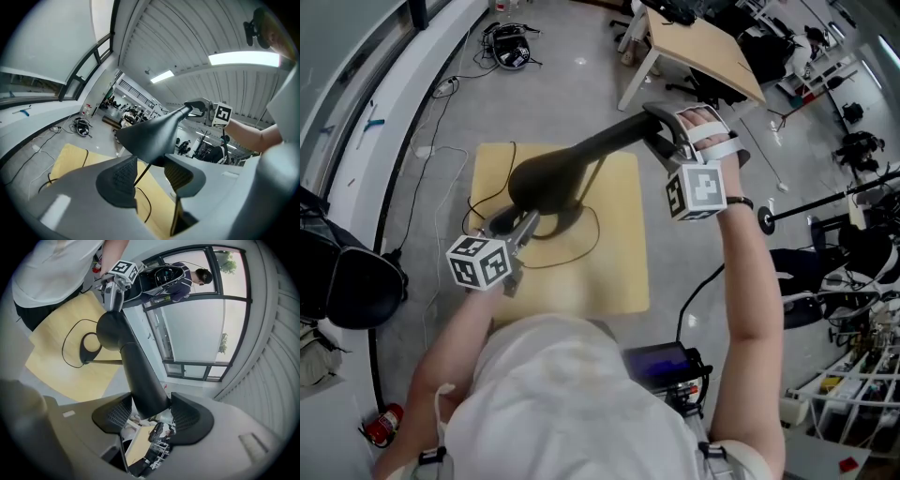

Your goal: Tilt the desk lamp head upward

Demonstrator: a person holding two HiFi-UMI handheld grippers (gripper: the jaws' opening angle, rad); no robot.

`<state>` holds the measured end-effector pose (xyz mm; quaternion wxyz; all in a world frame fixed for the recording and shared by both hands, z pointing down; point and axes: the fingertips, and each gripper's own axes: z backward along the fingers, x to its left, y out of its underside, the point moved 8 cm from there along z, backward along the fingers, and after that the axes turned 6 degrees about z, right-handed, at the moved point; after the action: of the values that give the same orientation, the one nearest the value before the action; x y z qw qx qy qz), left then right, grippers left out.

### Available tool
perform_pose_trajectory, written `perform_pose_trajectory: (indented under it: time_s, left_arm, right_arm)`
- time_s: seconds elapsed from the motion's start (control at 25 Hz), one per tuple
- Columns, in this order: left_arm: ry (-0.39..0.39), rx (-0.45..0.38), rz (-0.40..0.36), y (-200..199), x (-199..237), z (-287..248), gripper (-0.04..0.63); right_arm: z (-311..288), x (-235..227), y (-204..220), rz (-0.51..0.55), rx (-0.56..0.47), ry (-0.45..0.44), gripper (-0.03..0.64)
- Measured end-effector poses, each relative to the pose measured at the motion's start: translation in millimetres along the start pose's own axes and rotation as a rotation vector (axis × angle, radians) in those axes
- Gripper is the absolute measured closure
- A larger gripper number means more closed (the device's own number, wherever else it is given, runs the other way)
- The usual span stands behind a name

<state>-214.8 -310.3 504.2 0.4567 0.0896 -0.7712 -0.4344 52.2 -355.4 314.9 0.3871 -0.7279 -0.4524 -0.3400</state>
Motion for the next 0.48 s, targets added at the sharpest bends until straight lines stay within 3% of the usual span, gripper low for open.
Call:
perform_pose_trajectory:
  time_s: [0.48]
  left_arm:
    - [-0.022,-0.027,-0.077,-16,-18,14,0.424]
  right_arm:
    - [6,11,12,-0.111,0.034,0.019,0.345]
